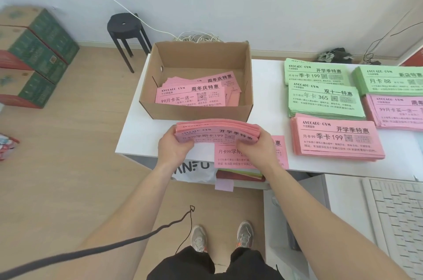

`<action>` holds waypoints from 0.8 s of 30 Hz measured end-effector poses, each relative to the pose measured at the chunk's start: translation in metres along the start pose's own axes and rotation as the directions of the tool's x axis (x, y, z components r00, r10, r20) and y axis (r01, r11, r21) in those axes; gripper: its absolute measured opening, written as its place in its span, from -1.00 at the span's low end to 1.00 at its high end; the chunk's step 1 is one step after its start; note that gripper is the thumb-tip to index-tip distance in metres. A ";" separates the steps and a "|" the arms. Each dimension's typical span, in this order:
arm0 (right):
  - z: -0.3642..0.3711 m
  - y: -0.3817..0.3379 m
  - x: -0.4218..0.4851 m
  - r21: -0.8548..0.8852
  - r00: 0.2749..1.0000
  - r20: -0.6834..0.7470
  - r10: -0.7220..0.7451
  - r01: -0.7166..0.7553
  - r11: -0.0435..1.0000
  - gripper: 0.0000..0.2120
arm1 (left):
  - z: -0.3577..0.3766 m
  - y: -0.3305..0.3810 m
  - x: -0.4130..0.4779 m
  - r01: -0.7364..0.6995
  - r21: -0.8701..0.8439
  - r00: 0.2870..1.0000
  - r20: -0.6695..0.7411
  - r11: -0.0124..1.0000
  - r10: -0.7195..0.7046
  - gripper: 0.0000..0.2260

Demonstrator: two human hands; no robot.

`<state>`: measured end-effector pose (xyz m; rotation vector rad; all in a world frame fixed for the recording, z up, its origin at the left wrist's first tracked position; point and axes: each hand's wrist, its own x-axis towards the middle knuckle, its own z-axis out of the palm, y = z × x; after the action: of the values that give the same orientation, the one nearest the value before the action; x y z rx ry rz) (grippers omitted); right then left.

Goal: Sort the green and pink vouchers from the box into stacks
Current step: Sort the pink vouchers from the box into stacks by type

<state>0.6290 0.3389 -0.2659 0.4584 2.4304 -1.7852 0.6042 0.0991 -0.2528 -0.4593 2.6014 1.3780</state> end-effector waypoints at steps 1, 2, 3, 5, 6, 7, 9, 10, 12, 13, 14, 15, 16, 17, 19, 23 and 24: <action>0.002 0.001 0.000 0.015 1.000 -0.008 -0.012 0.012 1.000 -0.67 | 0.001 0.001 0.000 -0.003 -0.015 1.000 0.000 1.000 0.003 -0.67; 0.005 0.000 -0.001 0.030 1.000 -0.016 -0.024 0.025 0.999 -0.67 | 0.002 0.004 0.000 -0.007 -0.028 1.000 0.005 1.000 0.007 -0.64; 0.008 -0.001 -0.001 0.040 0.999 -0.025 -0.035 0.036 0.999 -0.66 | 0.005 0.007 0.001 -0.010 -0.042 1.000 0.009 0.999 0.011 -0.61; 0.016 -0.005 -0.003 0.045 0.998 -0.040 -0.051 0.053 0.998 -0.64 | 0.010 0.011 0.001 -0.017 -0.083 1.000 0.008 0.996 0.018 -0.57; 0.019 -0.006 -0.004 0.050 0.997 -0.049 -0.060 0.062 0.997 -0.63 | 0.013 0.012 0.000 -0.017 -0.104 1.000 0.008 0.994 0.018 -0.55; 0.021 -0.006 -0.005 0.057 0.996 -0.057 -0.065 0.068 0.996 -0.63 | 0.015 0.011 -0.001 -0.013 -0.120 1.000 0.010 0.993 0.015 -0.54; 0.021 -0.003 -0.006 0.064 0.995 -0.084 -0.060 0.066 0.996 -0.63 | 0.016 0.008 -0.003 -0.005 -0.126 1.000 0.021 0.992 0.008 -0.54; 0.021 0.000 -0.006 0.064 0.994 -0.096 -0.050 0.056 0.996 -0.63 | 0.015 0.005 -0.004 -0.001 -0.113 1.000 0.025 0.994 0.004 -0.55; 0.018 0.005 -0.003 0.062 0.994 -0.108 -0.037 0.044 0.997 -0.66 | 0.012 0.003 -0.005 -0.002 -0.065 1.000 0.028 0.998 0.004 -0.57; 0.017 0.004 -0.002 0.056 0.994 -0.102 -0.038 0.044 0.997 -0.67 | 0.010 0.004 -0.004 -0.009 -0.042 0.999 0.031 0.999 0.010 -0.57; 0.016 0.001 -0.001 0.051 0.995 -0.095 -0.039 0.044 0.998 -0.68 | 0.008 0.006 -0.004 -0.013 -0.027 0.999 0.037 1.000 0.014 -0.57; 0.015 -0.004 -0.002 0.055 0.995 -0.089 -0.043 0.048 0.997 -0.68 | 0.006 0.008 -0.004 -0.014 -0.019 0.999 0.045 1.000 0.015 -0.56; 0.014 -0.009 -0.004 0.070 0.995 -0.088 -0.050 0.056 0.996 -0.67 | 0.004 0.010 -0.005 -0.022 -0.015 0.998 0.052 1.000 0.022 -0.55; 0.012 -0.015 -0.006 0.088 0.995 -0.086 -0.057 0.065 0.994 -0.66 | 0.002 0.013 -0.006 -0.032 -0.018 0.998 0.059 0.999 0.033 -0.53; 0.003 -0.025 -0.012 0.088 0.995 -0.068 -0.076 0.082 0.993 -0.59 | -0.004 0.018 -0.010 -0.058 -0.045 0.994 0.089 0.997 0.061 -0.51; -0.025 -0.021 -0.028 0.006 1.000 -0.022 -0.014 0.014 1.000 -0.54 | -0.009 0.030 -0.024 -0.097 -0.013 0.973 0.210 0.995 0.098 -0.58; -0.032 -0.017 -0.034 -0.028 0.999 -0.033 0.010 -0.011 1.000 -0.56 | -0.007 0.034 -0.028 -0.113 0.020 0.963 0.246 0.993 0.105 -0.60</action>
<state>0.6594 0.3587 -0.2319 0.5011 2.4669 -1.7502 0.6187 0.1165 -0.2149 -0.1310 2.4745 1.3258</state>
